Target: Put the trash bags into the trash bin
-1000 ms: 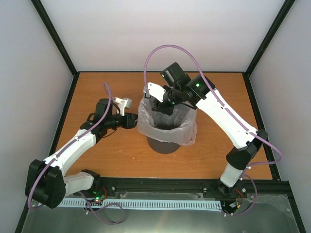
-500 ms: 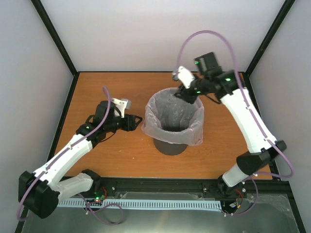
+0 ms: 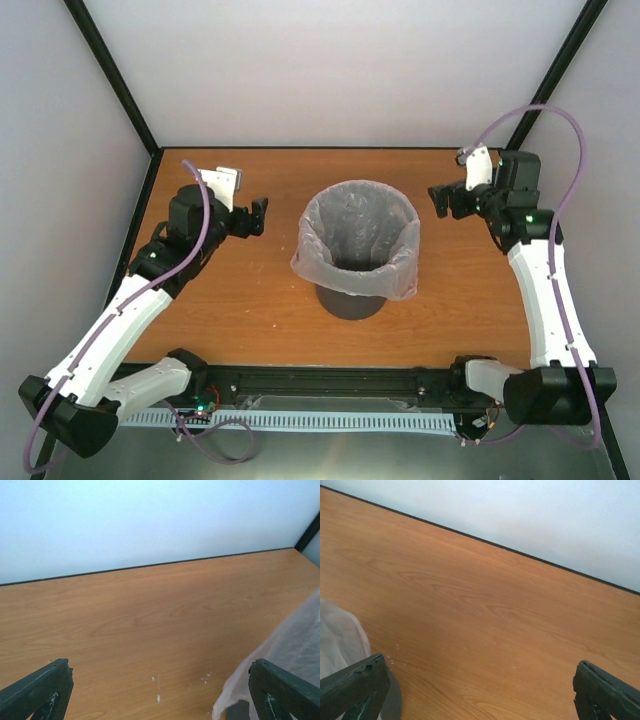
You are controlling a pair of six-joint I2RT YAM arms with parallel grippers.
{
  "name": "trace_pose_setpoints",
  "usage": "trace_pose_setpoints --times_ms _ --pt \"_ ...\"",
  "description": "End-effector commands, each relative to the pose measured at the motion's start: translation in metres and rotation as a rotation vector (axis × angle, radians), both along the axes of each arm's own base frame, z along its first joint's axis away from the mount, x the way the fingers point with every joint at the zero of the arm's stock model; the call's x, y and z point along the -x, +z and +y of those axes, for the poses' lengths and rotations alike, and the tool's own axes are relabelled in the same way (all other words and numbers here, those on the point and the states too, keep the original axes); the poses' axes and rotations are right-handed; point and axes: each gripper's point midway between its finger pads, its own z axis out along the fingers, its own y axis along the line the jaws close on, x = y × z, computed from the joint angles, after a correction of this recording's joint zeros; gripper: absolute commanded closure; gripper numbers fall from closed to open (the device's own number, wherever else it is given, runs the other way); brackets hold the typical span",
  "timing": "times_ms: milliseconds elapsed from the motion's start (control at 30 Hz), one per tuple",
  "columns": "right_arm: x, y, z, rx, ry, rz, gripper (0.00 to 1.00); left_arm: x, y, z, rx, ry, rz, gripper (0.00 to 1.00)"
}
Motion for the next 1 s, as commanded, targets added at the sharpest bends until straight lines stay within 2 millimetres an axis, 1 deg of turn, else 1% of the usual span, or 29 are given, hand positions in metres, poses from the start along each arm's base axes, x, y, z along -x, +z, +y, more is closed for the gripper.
trace_pose_setpoints --times_ms 0,133,233,267,300,333,367,400,500,533,600,833,967 --pt "-0.001 0.031 -0.023 -0.036 -0.144 -0.212 0.0 -0.011 0.034 0.016 -0.034 0.085 -0.122 0.01" --pt "0.006 0.051 -0.034 -0.074 -0.184 -0.225 0.0 -0.012 0.061 0.003 0.009 0.027 -0.141 0.0" --pt "0.004 0.075 -0.055 -0.144 -0.24 -0.209 0.0 -0.016 0.078 0.001 0.015 0.03 -0.131 0.0" --pt "0.001 0.077 -0.062 -0.166 -0.266 -0.193 0.0 -0.018 0.08 0.002 0.011 0.04 -0.134 0.0" --pt "0.001 0.081 -0.066 -0.171 -0.287 -0.193 0.0 -0.018 0.081 0.003 0.007 0.045 -0.142 0.0" --pt "0.001 0.081 -0.068 -0.171 -0.301 -0.191 0.0 -0.017 0.078 0.004 0.003 0.045 -0.151 0.0" --pt "0.001 0.078 -0.069 -0.176 -0.311 -0.188 0.0 -0.017 0.077 0.005 0.006 0.048 -0.168 0.0" --pt "0.002 0.072 -0.07 -0.182 -0.32 -0.181 0.0 -0.018 0.065 0.006 -0.002 0.053 -0.162 0.0" --pt "0.006 0.056 -0.07 -0.188 -0.328 -0.174 0.0 -0.018 0.054 0.008 -0.018 0.056 -0.161 0.0" --pt "0.007 0.056 -0.07 -0.187 -0.333 -0.181 0.0 -0.019 0.052 0.009 -0.021 0.065 -0.156 0.0" --pt "0.01 0.059 -0.071 -0.183 -0.34 -0.197 0.0 -0.02 0.051 0.01 -0.021 0.076 -0.15 0.0" --pt "0.025 0.079 -0.066 -0.189 -0.319 -0.267 0.0 -0.021 0.051 0.01 -0.014 0.083 -0.141 0.0" --pt "0.025 0.079 -0.065 -0.191 -0.312 -0.267 0.0 -0.02 0.05 0.01 -0.018 0.081 -0.142 0.0"
